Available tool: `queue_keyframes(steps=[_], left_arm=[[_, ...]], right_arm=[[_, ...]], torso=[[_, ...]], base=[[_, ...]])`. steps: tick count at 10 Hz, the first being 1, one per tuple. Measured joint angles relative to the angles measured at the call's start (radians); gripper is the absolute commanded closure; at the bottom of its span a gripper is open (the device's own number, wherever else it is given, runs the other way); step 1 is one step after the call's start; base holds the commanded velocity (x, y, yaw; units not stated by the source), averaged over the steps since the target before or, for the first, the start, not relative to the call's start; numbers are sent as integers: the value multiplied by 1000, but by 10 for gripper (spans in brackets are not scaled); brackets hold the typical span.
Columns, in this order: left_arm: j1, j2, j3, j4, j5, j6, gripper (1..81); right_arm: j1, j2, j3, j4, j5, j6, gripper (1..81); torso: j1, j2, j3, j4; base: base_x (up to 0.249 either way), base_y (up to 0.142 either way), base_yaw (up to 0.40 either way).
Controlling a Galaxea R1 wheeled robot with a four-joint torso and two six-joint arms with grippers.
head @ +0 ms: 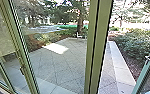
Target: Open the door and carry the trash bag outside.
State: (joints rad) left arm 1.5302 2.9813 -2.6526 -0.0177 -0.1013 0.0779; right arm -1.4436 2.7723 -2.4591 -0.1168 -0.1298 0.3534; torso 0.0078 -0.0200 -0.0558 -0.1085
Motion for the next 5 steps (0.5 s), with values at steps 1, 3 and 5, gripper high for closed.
queue_keyframes(steps=[1,3,5], left_arm=[[0,-3,0,0,0,0,811],[0,-6,-1,0,0,0,811],[0,-6,-1,0,0,0,811]], right_arm=[[-14,35,0,-23,59,8,10],[-30,59,0,-26,82,14,10],[-30,85,-29,-28,82,16,10]], torso=[[0,0,0,0],[0,0,0,0],[0,0,0,0]], base=[[0,0,0],[0,0,0],[0,0,0]])
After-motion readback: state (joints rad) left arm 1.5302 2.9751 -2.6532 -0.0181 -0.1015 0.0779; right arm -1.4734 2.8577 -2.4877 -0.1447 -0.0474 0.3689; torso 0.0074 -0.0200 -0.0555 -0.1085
